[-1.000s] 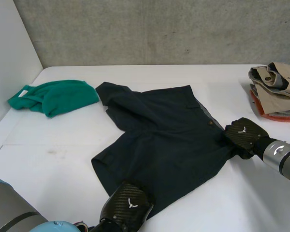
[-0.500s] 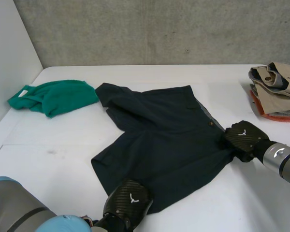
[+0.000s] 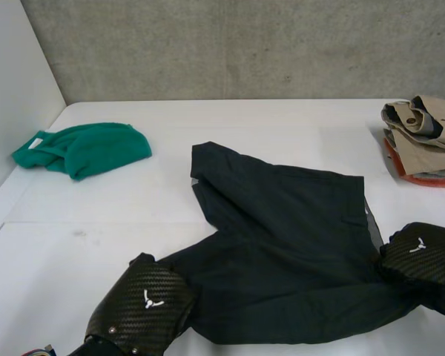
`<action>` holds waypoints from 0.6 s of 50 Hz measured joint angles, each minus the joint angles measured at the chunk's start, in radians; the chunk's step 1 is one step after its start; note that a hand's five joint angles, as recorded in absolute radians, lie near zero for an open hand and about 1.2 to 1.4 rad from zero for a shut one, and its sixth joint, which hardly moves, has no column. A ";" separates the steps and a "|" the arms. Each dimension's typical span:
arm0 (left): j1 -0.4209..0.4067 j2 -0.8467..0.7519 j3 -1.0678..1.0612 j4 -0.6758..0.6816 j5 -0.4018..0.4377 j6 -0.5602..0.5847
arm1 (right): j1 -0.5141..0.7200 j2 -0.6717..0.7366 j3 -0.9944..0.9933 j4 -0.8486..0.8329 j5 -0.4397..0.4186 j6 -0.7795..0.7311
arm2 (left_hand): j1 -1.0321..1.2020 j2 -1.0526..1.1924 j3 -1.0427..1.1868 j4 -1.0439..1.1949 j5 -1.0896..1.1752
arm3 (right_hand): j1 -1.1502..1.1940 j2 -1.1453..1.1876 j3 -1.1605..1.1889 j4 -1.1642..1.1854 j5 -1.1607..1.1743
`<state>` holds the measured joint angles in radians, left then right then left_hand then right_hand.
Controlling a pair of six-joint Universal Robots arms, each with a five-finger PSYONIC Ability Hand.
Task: Fold the laundry.
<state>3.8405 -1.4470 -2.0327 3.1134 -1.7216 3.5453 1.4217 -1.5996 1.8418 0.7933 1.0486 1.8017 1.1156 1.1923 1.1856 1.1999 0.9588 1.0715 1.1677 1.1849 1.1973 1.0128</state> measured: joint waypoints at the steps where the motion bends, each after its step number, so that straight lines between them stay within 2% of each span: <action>1: 0.005 -0.004 0.005 0.000 0.002 -0.005 | -0.001 0.003 -0.005 0.000 -0.004 0.003 | 0.000 0.002 0.000 0.000 0.000 | 0.000 0.000 0.000 0.000 0.000; 8: 0.083 -0.139 0.071 0.169 0.035 -0.002 | 0.094 0.150 -0.109 -0.155 0.001 0.203 | 0.000 0.004 0.004 0.000 0.000 | 0.022 0.000 0.000 0.000 0.006; 12: 0.155 -0.281 0.152 0.318 0.068 0.041 | 0.203 0.273 -0.207 -0.308 0.076 0.375 | 0.000 0.004 0.004 0.000 0.000 | 0.022 0.000 0.000 0.000 0.009; 19: 0.235 -0.423 0.343 0.475 0.120 0.092 | 0.319 0.371 -0.379 -0.554 0.205 0.522 | 0.000 0.005 0.004 0.000 0.000 | 0.028 0.000 0.003 0.000 0.009; 30: 0.335 -0.455 0.838 0.859 0.135 0.048 | 0.465 0.410 -0.858 -0.990 0.371 0.935 | 0.000 0.006 0.004 0.001 0.000 | 0.028 0.000 0.004 0.000 0.009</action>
<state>4.1759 -1.9017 -1.1943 3.9726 -1.5869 3.5931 1.8869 -1.1898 0.9836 -0.1968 1.4191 2.7366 1.1157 1.1980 1.1894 1.2005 0.9587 1.0992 1.1676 1.1889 1.1977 1.0215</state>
